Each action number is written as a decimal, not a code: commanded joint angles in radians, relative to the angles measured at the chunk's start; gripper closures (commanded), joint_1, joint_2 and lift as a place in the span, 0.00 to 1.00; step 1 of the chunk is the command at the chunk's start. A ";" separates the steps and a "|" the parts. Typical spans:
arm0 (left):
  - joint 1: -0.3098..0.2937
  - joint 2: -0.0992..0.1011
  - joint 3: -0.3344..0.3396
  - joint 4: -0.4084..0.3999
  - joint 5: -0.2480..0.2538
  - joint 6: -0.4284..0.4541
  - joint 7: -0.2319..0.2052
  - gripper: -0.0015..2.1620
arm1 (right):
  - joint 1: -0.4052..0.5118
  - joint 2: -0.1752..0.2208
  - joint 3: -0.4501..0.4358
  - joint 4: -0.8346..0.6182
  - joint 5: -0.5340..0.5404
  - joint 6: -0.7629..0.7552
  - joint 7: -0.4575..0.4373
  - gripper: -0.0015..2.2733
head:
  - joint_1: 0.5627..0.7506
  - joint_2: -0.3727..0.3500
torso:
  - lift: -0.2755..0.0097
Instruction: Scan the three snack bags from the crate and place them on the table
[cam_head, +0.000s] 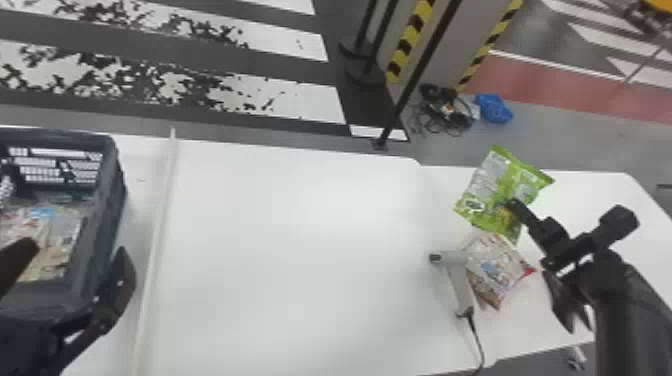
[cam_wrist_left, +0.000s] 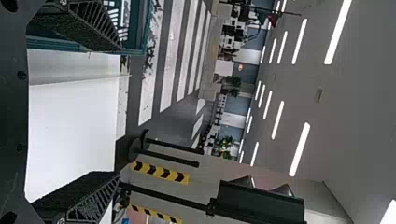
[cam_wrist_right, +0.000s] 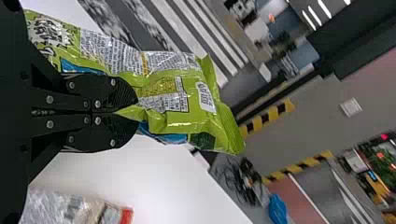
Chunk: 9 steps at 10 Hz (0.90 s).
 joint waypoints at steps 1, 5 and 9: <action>0.010 0.000 0.008 0.003 -0.004 0.000 0.001 0.02 | -0.029 0.003 0.059 0.075 0.006 -0.152 -0.178 0.93 | 0.70 0.03 | 0.84; 0.023 0.002 0.014 0.025 -0.001 -0.049 -0.010 0.02 | -0.121 0.003 0.142 0.234 0.077 -0.263 -0.542 0.91 | 0.70 0.03 | 0.84; 0.003 -0.003 0.005 0.035 -0.001 -0.061 -0.012 0.02 | -0.119 0.000 0.229 0.230 0.132 -0.134 -0.629 0.01 | 0.70 0.03 | 0.84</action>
